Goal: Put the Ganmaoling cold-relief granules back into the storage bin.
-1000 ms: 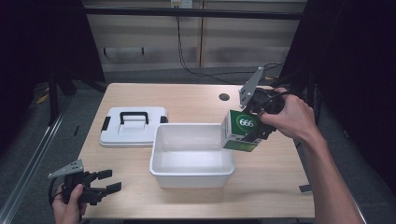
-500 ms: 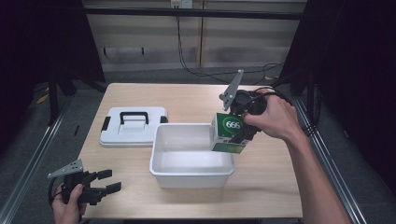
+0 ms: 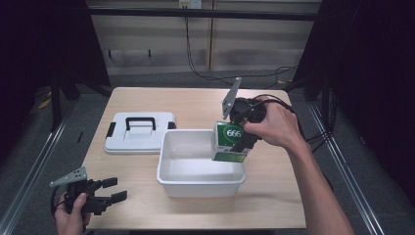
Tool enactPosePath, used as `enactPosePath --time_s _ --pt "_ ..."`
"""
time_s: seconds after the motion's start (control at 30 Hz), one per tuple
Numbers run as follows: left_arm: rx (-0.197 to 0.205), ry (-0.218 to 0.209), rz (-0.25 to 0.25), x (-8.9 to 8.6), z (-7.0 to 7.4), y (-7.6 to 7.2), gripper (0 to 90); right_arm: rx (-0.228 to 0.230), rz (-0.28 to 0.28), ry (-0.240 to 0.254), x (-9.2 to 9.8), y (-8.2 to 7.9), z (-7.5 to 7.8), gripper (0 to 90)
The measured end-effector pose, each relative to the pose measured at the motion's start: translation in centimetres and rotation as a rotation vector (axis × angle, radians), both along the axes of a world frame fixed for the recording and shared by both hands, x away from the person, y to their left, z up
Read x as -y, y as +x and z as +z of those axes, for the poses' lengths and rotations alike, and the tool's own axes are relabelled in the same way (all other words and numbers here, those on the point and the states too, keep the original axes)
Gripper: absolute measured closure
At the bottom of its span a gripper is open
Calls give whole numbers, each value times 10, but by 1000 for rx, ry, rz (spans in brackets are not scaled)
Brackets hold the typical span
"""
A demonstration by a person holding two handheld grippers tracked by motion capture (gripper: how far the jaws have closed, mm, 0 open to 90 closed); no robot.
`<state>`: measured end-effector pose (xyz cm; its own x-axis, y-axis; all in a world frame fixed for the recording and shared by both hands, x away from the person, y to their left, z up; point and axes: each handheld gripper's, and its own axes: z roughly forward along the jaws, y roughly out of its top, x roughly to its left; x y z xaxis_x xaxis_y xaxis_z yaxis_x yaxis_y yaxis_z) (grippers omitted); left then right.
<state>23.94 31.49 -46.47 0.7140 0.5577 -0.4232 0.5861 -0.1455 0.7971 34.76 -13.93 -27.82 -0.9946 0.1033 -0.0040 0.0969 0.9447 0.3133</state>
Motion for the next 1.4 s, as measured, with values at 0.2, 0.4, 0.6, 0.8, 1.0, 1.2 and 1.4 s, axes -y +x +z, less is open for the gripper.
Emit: enactPosePath --time_s 0.2,0.4,0.6,0.8,1.0,1.2,1.4 --pt "1 1 -1 0 0 0 178 -2 17 -20 -9 5 -10 159" --pt "0 0 -1 0 0 0 178 -6 16 -46 -16 7 -18 159" --pt "2 2 -2 0 0 0 178 -22 1 -94 -23 8 -31 159" --pt "2 2 -2 0 0 0 178 -19 12 -114 -27 10 -38 158" --pt "6 0 3 0 1 0 178 -40 16 -130 -29 12 -51 158" --pt "4 5 -1 0 0 1 178 -48 3 -142 -25 12 -63 158" --pt "4 0 4 0 1 0 178 -52 17 -165 -29 12 -73 157"
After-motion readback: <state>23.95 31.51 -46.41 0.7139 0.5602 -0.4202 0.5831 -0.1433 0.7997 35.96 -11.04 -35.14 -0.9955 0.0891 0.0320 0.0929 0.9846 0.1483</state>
